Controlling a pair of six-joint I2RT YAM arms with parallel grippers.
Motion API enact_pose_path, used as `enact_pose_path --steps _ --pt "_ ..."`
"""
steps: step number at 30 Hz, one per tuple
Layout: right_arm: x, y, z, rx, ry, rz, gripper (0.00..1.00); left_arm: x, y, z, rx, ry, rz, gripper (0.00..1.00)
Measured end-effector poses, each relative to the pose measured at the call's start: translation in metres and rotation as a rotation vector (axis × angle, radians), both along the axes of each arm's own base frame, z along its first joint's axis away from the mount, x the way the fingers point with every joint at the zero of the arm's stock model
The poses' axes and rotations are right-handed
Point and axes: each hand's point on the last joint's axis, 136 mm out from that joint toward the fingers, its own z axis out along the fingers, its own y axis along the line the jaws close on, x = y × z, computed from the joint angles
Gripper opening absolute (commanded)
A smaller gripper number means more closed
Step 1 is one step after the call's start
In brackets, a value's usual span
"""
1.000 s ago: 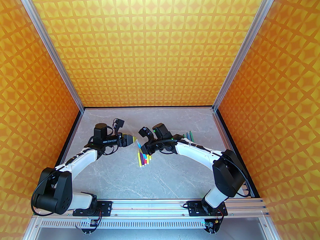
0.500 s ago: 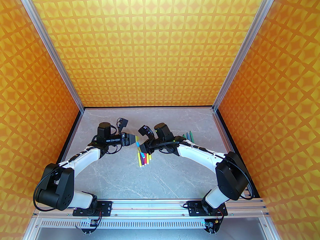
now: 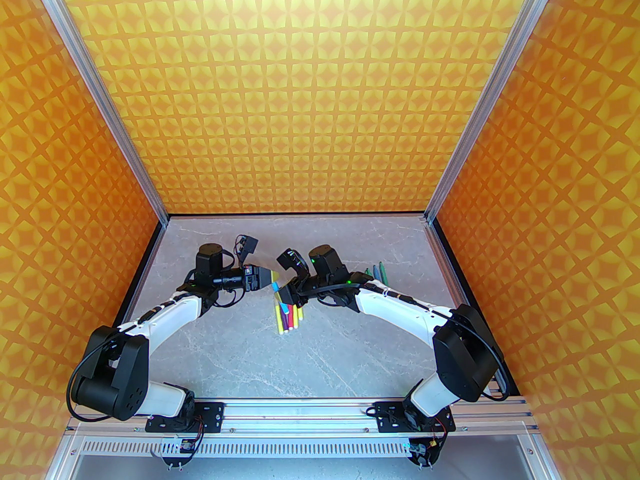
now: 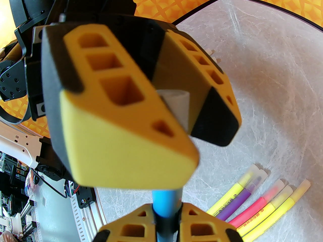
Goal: Open the pen caps
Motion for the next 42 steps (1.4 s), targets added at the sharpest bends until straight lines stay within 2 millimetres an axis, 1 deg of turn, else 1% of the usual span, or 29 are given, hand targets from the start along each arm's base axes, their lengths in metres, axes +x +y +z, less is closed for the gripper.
enact_pose_path --steps 8,11,13,16,23,25,27,32,36,39,42 --pt "0.004 0.0 0.001 0.001 -0.015 -0.017 0.0 0.001 -0.002 0.002 -0.005 0.0 -0.008 0.19" --pt "0.005 0.0 0.002 0.002 -0.019 -0.02 0.15 0.002 -0.002 0.003 -0.006 0.003 -0.007 0.14" --pt "0.005 0.0 0.002 0.003 -0.016 -0.022 0.22 0.003 -0.002 0.003 -0.007 0.005 -0.006 0.1" --pt "0.006 0.001 0.002 0.005 -0.019 -0.02 0.25 0.003 -0.002 0.003 -0.01 0.01 -0.005 0.07" --pt "0.007 0.004 -0.004 0.012 -0.015 -0.011 0.26 0.004 -0.002 0.006 -0.017 0.019 -0.001 0.06" --pt "0.006 0.005 -0.006 0.014 -0.014 -0.008 0.26 0.004 -0.003 0.006 -0.02 0.02 0.001 0.05" --pt "0.006 0.005 -0.007 0.015 -0.011 -0.003 0.24 0.005 -0.003 0.007 -0.024 0.023 0.002 0.05" --pt "0.005 0.005 -0.009 0.021 -0.009 0.001 0.07 0.006 -0.003 0.005 -0.026 0.034 0.004 0.03" --pt "0.004 0.004 -0.013 0.023 -0.01 0.0 0.0 0.008 -0.004 0.002 -0.023 0.044 0.002 0.01" --pt "0.003 0.002 -0.016 0.026 -0.012 -0.002 0.0 0.009 -0.005 -0.001 -0.021 0.064 -0.005 0.0" --pt "0.001 0.0 -0.019 0.036 -0.024 -0.004 0.0 0.009 -0.006 -0.004 -0.022 0.087 -0.012 0.01"
